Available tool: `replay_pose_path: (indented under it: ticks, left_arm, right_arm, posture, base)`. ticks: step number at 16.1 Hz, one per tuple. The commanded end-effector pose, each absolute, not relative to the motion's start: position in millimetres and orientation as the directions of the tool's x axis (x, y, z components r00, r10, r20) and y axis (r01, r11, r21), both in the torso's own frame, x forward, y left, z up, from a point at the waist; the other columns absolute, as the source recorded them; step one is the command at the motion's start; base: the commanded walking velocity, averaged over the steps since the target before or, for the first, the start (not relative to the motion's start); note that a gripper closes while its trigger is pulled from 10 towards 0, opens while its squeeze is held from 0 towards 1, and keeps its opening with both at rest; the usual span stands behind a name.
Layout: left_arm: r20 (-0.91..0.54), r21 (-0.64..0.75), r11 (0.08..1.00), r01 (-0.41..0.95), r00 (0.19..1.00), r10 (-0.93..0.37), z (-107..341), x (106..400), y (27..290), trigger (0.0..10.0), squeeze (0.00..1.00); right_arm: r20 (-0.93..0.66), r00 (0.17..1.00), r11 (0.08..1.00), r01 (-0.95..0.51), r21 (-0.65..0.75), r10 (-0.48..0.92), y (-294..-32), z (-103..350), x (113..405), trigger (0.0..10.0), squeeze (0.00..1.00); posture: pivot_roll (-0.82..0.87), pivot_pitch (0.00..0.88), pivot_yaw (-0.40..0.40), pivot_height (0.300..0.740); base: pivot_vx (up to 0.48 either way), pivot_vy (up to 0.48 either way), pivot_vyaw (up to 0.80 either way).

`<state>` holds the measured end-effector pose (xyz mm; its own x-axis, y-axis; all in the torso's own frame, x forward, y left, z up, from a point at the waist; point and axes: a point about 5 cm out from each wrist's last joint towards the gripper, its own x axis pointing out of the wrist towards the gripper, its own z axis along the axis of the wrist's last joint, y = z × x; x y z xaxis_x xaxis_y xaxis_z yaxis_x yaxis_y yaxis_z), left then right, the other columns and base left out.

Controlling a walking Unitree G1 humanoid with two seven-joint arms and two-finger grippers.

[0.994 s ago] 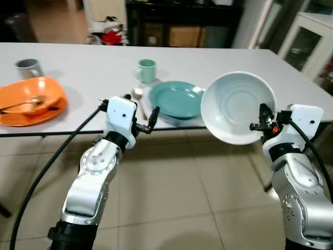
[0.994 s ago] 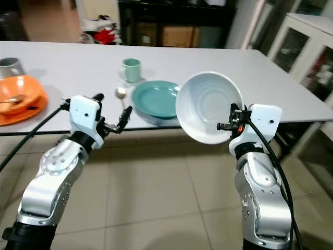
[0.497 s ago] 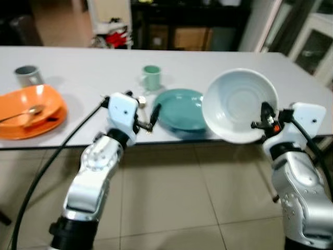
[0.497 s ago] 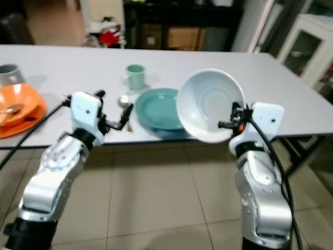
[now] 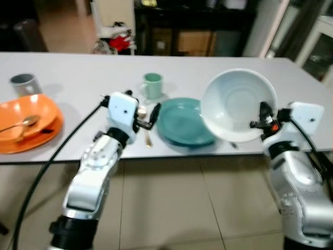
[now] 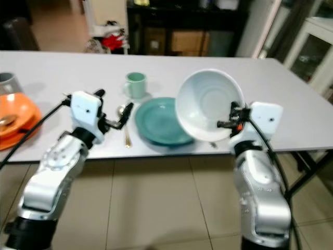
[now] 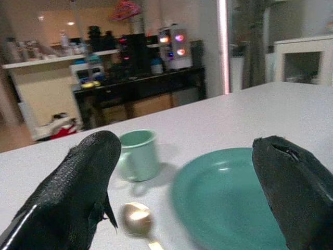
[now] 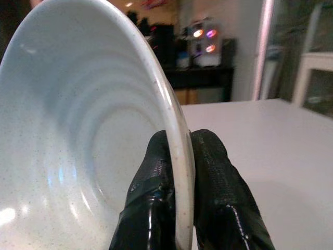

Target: Setting the table

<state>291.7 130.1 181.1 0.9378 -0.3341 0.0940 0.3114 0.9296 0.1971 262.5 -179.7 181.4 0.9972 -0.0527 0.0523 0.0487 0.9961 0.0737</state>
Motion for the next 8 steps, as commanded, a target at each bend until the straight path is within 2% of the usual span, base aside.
replay_pose_path:
  ticks: [1,8]
  left_arm:
    - [0.098,0.203,0.929,0.310,0.937,-0.335,183.2,293.7,129.0,10.0,0.00]
    - [0.088,0.199,0.925,0.323,0.934,-0.345,181.5,294.3,127.3,10.0,0.00]
  right_arm:
    - [0.090,0.995,0.997,0.037,0.074,-0.044,-179.3,189.4,263.3,10.0,0.00]
    - [0.085,0.996,0.997,0.032,0.075,-0.038,-179.4,189.9,264.7,10.0,0.00]
  posture:
    - [0.03,0.000,-0.056,0.740]
    - [0.03,0.000,-0.060,0.740]
  base:
    - [0.349,0.000,0.00]
    - [0.338,0.000,0.00]
